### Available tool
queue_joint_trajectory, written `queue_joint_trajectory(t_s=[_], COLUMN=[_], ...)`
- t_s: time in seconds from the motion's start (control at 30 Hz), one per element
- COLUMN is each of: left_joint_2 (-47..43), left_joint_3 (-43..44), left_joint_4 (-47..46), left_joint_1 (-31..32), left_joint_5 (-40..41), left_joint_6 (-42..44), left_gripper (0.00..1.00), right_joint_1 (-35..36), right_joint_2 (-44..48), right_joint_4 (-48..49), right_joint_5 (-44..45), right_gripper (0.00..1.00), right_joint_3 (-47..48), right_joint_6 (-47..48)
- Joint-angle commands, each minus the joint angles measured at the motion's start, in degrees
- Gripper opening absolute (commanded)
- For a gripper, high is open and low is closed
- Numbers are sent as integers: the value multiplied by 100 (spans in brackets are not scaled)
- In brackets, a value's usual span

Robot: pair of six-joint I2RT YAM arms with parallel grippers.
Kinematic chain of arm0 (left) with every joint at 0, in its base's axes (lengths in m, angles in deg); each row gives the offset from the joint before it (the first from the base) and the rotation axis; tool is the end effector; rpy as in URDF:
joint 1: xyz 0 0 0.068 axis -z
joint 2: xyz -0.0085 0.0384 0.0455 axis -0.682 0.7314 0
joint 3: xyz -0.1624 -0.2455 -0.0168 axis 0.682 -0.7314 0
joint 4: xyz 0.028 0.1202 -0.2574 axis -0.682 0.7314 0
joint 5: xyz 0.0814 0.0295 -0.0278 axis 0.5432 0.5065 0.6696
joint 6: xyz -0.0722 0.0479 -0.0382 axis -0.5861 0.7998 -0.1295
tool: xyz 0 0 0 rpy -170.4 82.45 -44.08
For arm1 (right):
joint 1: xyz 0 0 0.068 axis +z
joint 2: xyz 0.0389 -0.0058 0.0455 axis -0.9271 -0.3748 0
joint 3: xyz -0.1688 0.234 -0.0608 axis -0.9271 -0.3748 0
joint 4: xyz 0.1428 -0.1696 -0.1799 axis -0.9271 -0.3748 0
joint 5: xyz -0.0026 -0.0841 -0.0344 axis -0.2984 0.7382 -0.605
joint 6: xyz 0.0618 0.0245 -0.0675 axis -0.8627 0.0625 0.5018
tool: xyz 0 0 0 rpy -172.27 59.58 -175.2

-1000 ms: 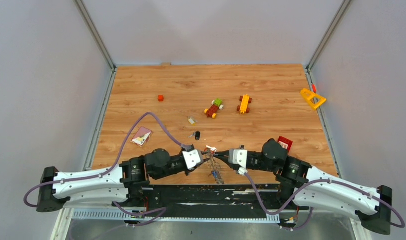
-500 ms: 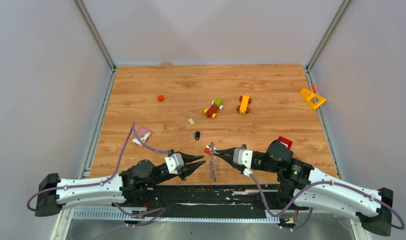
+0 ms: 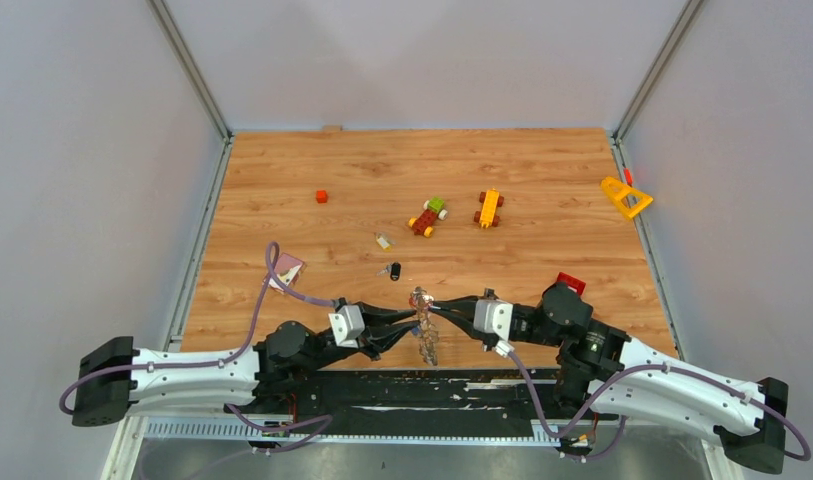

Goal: Remove the keys from the keyring

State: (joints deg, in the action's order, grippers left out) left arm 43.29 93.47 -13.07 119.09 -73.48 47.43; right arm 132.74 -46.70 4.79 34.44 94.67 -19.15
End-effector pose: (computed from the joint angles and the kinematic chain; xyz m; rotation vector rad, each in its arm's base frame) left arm 0.0615 -0.2081 0.2533 0.7570 1.1601 -1.0711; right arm 0.0695 0.2043 0.3118 -1.3389 0.8993 0.6849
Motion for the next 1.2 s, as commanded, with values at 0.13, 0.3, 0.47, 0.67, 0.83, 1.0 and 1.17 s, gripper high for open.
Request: queue_joint_trajectory(t_s=[0.13, 0.3, 0.47, 0.67, 0.83, 1.0, 1.17], left_joint_2=[319, 377, 385, 415, 444, 453, 450], left_joint_3=[62, 64, 69, 64, 74, 90, 96], left_joint_4=[-946, -990, -1015, -1009, -1023, -1022, -1025], left_joint_1=[-3, -2, -6, -4, -3, -5, -7], left_joint_5=[-332, -264, -244, -236, -246, -244, -257], left_joint_6=[-145, -106, -101, -101, -114, -109, -109], left_gripper=[29, 29, 29, 29, 29, 29, 27], right_joint_1=[21, 22, 26, 25, 25, 22, 16], right_joint_2=[1, 9, -15, -54, -82, -129, -161], right_joint_4=[465, 448, 439, 464, 474, 499, 527], right_joint_5=[-164, -267, -384, -440, -465, -504, -526], right_gripper=[0, 0, 0, 0, 0, 0, 0], right_joint_3=[54, 46, 46, 45, 46, 38, 29], right_joint_6=[-53, -35, -45, -74, -93, -132, -147])
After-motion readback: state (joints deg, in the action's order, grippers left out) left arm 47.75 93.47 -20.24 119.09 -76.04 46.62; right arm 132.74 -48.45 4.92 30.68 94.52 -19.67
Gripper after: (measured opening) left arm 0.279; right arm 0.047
